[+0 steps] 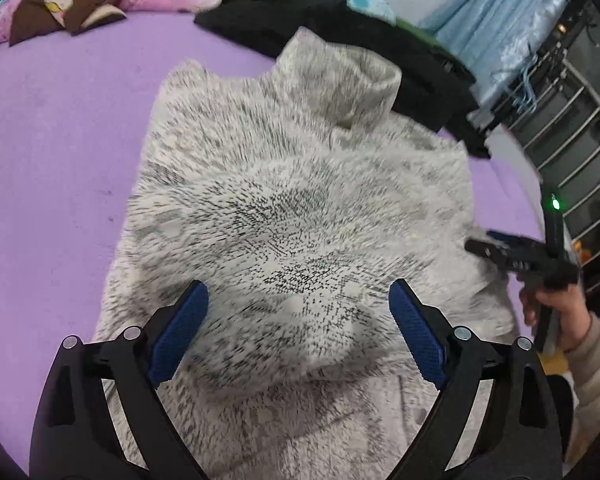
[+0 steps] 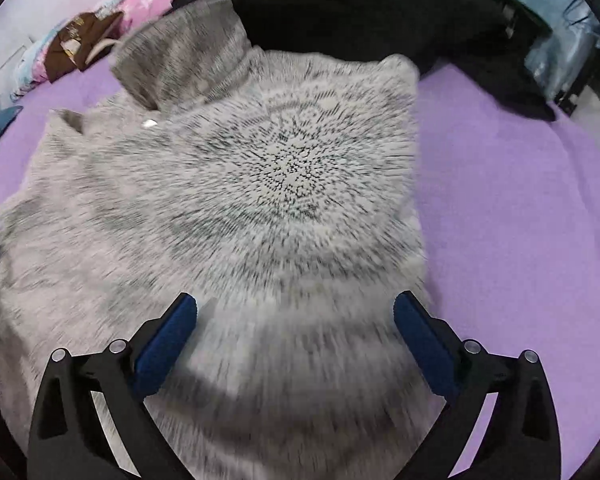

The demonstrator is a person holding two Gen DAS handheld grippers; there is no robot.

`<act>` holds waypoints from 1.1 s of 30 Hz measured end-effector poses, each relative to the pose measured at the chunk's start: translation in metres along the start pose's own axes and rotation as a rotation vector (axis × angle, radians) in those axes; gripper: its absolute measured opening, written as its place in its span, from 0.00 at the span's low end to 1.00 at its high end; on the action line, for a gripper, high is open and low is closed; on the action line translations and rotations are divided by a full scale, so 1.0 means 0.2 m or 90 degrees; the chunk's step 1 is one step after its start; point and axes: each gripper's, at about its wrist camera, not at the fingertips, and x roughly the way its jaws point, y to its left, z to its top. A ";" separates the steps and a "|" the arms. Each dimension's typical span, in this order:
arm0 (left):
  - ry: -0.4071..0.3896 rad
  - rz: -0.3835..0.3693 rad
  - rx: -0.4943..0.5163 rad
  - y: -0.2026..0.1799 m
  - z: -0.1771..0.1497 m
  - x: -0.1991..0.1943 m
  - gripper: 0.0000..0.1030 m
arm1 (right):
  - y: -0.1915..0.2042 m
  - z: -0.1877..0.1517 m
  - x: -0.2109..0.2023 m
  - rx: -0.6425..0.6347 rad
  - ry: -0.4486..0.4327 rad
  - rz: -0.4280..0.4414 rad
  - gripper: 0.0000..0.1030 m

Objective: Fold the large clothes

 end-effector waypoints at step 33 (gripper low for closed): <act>0.015 0.092 -0.105 0.20 -0.99 -0.71 0.94 | -0.28 -1.23 -0.54 0.134 0.001 0.092 0.94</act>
